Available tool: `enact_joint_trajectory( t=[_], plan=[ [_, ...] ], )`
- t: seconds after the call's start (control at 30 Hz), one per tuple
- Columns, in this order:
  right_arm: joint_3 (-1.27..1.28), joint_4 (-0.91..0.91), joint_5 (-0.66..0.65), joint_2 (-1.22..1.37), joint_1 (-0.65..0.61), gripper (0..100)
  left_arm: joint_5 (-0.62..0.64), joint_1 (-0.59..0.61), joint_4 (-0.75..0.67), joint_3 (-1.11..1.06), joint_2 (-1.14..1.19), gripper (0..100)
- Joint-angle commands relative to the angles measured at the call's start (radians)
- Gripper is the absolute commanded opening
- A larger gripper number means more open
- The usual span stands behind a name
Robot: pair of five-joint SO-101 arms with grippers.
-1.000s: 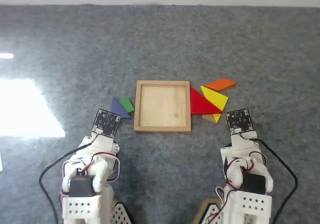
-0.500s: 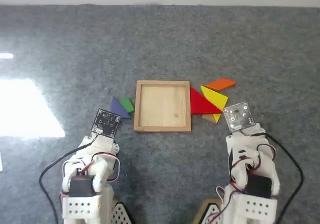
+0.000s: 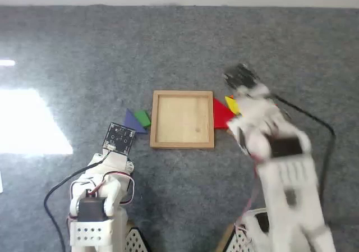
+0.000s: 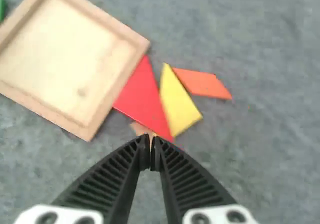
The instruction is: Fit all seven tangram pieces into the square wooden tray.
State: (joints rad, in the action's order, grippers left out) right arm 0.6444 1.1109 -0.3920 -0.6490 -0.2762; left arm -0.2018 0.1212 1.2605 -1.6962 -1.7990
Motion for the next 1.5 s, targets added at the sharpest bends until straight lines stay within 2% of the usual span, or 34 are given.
enact_joint_trajectory(
  t=[0.0,0.2,0.37,0.57,0.9,1.17,1.3,1.4,1.47],
  plan=[
    [-0.242,0.002,0.02,0.343,-0.065,6.0,0.005,0.003,0.006,0.013,-0.02,2],
    [-0.394,-0.119,0.009,0.696,-0.074,17.3,0.005,0.003,0.006,0.013,-0.02,2],
    [-0.439,-0.202,0.017,0.883,-0.073,17.7,0.005,0.003,0.006,0.013,-0.02,2],
    [-0.476,-0.202,0.057,0.993,-0.045,17.7,0.005,0.003,0.006,0.013,-0.02,2],
    [-0.382,-0.199,0.071,0.947,0.002,17.7,0.005,0.003,0.006,0.013,-0.02,2],
    [-0.348,-0.074,0.064,0.878,0.064,17.7,0.005,0.003,0.006,0.013,-0.02,2],
    [-0.344,-0.01,-0.002,0.837,0.101,17.9,0.005,0.003,0.006,0.013,-0.02,2],
    [-0.342,0.002,-0.026,0.754,0.09,18.3,0.005,0.003,0.006,0.013,-0.02,2],
    [-0.344,0.008,-0.023,0.677,0.05,22.0,0.005,0.003,0.006,0.013,-0.02,2]
  ],
)
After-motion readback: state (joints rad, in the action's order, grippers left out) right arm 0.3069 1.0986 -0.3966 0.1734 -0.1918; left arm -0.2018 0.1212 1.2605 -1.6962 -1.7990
